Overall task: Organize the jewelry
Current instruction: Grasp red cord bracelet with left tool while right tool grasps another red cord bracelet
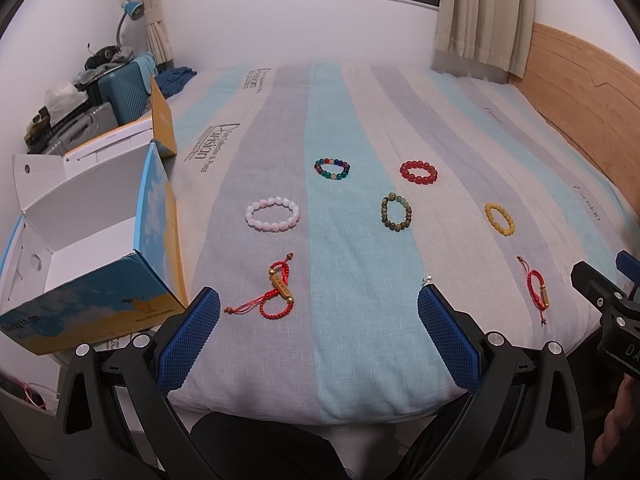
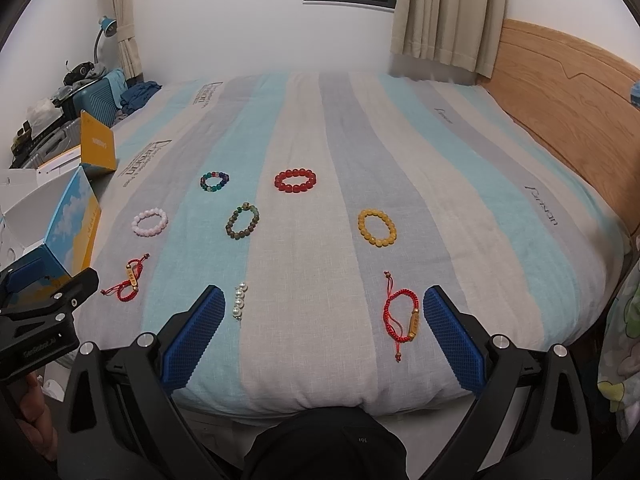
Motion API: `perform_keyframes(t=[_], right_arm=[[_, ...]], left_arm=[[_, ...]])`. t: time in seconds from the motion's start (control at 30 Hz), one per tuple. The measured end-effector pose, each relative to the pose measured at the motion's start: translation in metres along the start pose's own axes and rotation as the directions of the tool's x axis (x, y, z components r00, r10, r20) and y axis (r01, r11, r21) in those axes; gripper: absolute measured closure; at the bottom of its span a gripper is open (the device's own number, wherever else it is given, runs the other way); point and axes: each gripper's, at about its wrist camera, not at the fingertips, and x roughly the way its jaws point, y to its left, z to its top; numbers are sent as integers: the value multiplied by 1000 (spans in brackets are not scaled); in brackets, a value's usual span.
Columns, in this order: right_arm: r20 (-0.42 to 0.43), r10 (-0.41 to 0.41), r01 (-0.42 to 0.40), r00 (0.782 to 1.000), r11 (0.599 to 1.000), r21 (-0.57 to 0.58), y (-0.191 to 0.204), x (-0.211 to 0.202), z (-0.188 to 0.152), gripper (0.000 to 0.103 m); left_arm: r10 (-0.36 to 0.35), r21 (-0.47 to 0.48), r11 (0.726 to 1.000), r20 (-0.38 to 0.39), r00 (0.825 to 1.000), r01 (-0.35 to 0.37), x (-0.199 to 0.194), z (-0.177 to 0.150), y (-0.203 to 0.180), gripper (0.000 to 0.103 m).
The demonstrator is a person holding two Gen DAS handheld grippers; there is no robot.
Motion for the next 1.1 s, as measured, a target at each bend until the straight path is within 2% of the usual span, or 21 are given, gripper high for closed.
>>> perform_keyframes(t=[0.3,0.57,0.77,0.9,1.03,1.1], right_arm=[[-23,-3,3,1000,1000,-12,-3,3,10,7],[-149,6,-9,989,1000,-19,-28,34,38,7],[-258,-9,5,966,1000,-14,-51,72,44,7],[-339,-4,12,941,1000,21,-68,106,32,9],[-418,13,8,908,999,49,-81,136,13,12],[-447,18,8,894,998,57,-87,148,6,13]], left_arm=[[-10,6,1000,-32,999,11,11,9,0,6],[-29,30,999,-152,988,34,56,29,16,6],[-40,46,997,-271,962,54,102,36,31,6],[-21,73,996,-335,942,48,131,28,36,6],[-19,59,997,-397,917,46,154,15,46,9],[-17,65,997,-412,911,48,161,9,46,11]])
